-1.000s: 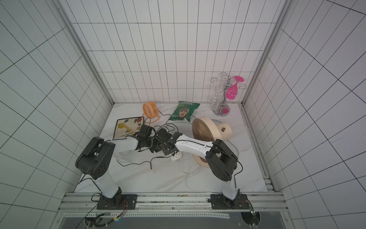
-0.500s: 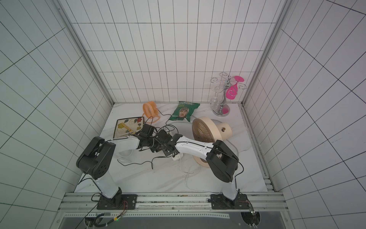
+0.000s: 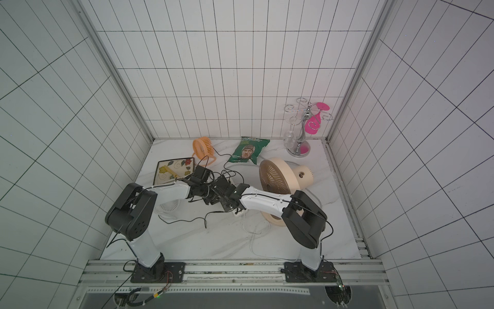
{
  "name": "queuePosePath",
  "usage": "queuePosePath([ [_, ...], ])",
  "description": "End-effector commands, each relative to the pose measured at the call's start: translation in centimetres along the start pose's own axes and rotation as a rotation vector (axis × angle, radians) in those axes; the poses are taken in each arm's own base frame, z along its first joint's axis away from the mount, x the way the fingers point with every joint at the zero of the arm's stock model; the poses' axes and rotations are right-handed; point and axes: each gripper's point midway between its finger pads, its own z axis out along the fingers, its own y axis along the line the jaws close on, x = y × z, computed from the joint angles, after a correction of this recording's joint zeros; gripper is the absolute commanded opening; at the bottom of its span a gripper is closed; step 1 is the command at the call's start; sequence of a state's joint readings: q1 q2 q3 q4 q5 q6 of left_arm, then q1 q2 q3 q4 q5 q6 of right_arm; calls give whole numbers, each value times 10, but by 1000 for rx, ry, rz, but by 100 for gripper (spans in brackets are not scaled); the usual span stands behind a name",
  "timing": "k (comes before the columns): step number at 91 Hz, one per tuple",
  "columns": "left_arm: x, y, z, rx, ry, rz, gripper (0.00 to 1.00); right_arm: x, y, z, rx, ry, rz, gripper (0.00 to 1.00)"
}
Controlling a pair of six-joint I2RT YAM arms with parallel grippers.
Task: Unplug the desk fan from the power strip
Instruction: Remove the plug from the socket.
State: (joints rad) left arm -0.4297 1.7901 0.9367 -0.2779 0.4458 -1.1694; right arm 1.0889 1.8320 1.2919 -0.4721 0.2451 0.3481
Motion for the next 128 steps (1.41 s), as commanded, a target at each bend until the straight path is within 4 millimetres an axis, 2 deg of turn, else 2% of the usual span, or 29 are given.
queuePosePath([
  [1,7,133,8,-472,-34,-168,49,-67,2,-61,-34,-270,74,16],
  [67,9,161,6,-619,-27,-220,52,-69,7,-73,-79,-344,69,10],
  [94,9,160,6,-608,-28,-222,51,-67,5,-74,-72,-343,71,8],
  [102,3,145,5,-553,-40,-202,52,-60,3,-75,-73,-328,72,8],
  [108,-7,124,0,-477,-64,-186,53,-53,2,-76,-80,-313,70,8],
  [117,-29,73,-23,-334,-158,-124,58,-39,4,-77,-117,-292,65,8],
  [128,-44,11,-63,-188,-271,-35,65,-30,17,-81,-202,-276,39,10],
])
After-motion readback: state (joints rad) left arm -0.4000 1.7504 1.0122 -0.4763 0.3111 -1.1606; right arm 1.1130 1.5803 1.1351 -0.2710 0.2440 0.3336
